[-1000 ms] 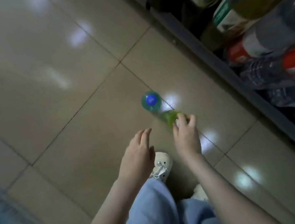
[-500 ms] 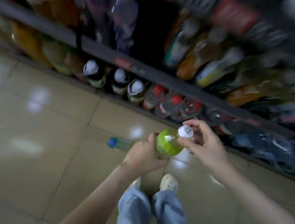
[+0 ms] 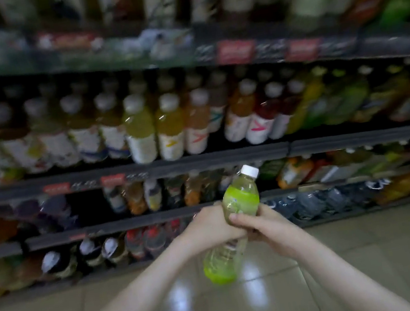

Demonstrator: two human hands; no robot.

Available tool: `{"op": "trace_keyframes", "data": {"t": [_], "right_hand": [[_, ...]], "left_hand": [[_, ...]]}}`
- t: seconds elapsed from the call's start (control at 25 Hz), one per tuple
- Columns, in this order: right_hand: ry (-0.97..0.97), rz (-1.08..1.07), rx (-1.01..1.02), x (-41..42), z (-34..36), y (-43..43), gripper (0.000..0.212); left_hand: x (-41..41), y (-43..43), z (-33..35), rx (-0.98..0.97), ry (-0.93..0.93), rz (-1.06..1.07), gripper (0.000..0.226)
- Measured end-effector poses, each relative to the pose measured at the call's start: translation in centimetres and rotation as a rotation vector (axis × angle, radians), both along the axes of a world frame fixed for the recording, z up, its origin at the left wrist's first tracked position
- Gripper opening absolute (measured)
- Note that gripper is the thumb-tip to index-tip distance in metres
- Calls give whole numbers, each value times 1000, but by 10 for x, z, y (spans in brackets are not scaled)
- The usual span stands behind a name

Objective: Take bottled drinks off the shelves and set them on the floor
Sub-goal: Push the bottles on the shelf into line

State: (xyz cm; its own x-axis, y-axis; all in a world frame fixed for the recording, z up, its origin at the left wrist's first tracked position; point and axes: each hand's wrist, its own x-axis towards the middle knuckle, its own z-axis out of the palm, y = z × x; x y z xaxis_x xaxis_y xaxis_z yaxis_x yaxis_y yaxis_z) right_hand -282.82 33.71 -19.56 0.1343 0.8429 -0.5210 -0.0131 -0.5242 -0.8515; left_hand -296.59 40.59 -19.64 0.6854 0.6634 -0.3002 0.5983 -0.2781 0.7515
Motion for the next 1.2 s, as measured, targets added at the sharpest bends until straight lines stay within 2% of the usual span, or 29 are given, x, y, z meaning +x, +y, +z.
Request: {"op": "trace_keyframes", "data": {"t": [0.08, 0.16, 0.28, 0.4, 0.48, 0.56, 0.64, 0.92, 1.04, 1.2], "right_hand": [[-37, -98, 22, 50, 14, -22, 48], [-35, -175, 60, 113, 31, -52, 43], [-90, -304, 134, 209, 58, -102, 26], [-171, -438, 233, 290, 92, -146, 23], [-206, -510, 302, 331, 115, -161, 21], [-239, -579, 382, 369, 134, -167, 22], [-234, -634, 503, 400, 148, -159, 24], [-297, -671, 863, 477, 199, -96, 40], [-338, -601, 910, 507, 223, -64, 39], [-310, -484, 937, 527, 238, -21, 38]], "left_hand": [[64, -22, 13, 8, 27, 65, 46], [135, -53, 26, -29, -8, 75, 59], [225, -94, 56, -109, -143, -16, 37], [297, -117, 89, -100, -226, -94, 62], [331, -119, 111, -57, -276, -86, 53], [357, -113, 132, 44, -310, -26, 42], [373, -96, 151, 205, -353, 72, 41], [428, -3, 207, 837, -490, 388, 57], [445, 44, 215, 1058, -411, 523, 63], [465, 82, 215, 1139, -292, 604, 76]]}}
